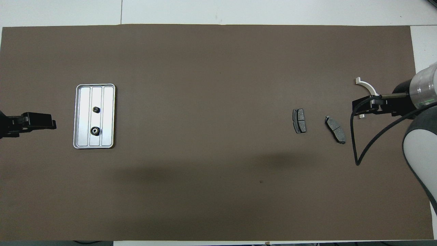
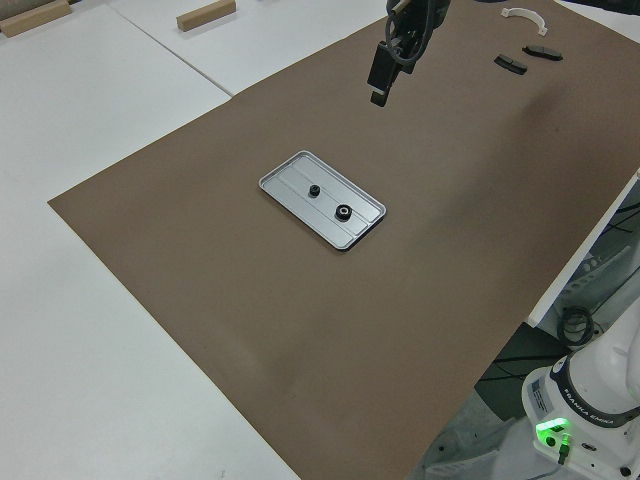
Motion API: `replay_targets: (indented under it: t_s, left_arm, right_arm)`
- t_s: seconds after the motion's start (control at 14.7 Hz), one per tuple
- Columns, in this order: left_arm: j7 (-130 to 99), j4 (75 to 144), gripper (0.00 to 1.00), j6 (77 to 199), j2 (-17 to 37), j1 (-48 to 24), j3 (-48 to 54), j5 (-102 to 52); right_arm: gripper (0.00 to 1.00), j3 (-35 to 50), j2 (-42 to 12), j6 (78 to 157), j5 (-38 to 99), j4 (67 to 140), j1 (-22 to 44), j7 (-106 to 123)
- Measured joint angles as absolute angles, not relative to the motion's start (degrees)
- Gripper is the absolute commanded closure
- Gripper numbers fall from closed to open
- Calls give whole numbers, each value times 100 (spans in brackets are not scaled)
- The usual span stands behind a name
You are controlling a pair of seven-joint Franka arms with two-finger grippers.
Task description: Pick bearing gear from pile to tray
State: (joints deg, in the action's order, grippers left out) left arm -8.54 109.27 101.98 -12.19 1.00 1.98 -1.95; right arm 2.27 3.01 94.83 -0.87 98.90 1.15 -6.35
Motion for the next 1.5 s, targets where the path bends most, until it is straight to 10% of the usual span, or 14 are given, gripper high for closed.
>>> replay_targets:
  t_s: [0.48, 1.5]
  left_arm:
    - [-889, 9850, 0, 9869, -326, 85, 215, -220]
    - [-628, 9826, 0, 9024, -292, -122, 196, -129]
  right_arm:
    - [0, 227, 301, 9483, -87, 9890, 115, -635]
    - [0, 226, 301, 9483, -87, 9890, 115, -635]
